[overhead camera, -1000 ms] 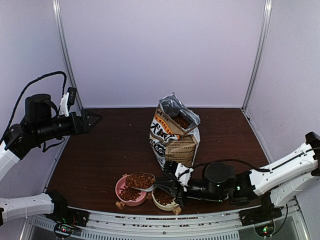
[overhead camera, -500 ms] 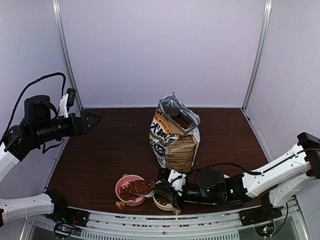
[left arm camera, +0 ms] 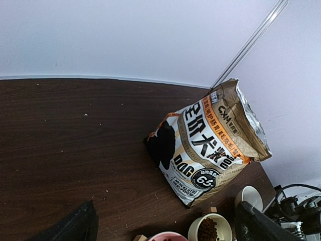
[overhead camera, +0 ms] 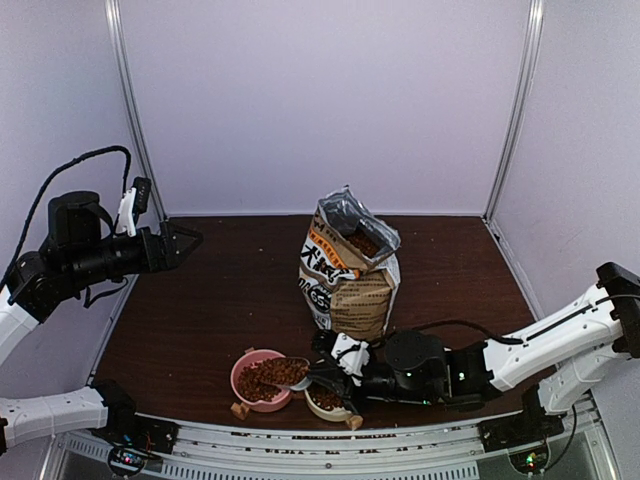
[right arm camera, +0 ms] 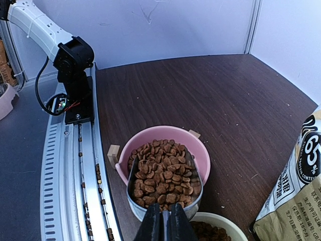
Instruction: Serve the pet food
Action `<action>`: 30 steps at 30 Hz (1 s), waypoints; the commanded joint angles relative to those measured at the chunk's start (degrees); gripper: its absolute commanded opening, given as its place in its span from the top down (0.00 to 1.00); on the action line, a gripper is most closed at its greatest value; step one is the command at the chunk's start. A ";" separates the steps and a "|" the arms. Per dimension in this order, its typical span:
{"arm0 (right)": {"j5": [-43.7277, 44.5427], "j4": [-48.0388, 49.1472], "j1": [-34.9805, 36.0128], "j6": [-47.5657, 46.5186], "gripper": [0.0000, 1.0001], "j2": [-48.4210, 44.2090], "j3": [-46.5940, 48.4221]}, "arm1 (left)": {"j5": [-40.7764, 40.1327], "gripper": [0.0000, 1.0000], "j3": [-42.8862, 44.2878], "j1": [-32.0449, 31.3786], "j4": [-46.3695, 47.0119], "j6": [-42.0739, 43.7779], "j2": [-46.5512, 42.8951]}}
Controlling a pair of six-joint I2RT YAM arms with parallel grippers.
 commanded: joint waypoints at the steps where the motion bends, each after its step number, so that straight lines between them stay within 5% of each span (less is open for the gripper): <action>1: 1.04 -1.49 -0.40 0.30 1.00 -0.18 2.36 | 0.61 0.02 -0.31 0.33 1.36 0.43 -0.29; 30: 1.65 -15.59 -1.06 -1.41 1.00 -4.75 6.02 | 1.91 0.02 1.61 0.31 0.57 3.45 2.64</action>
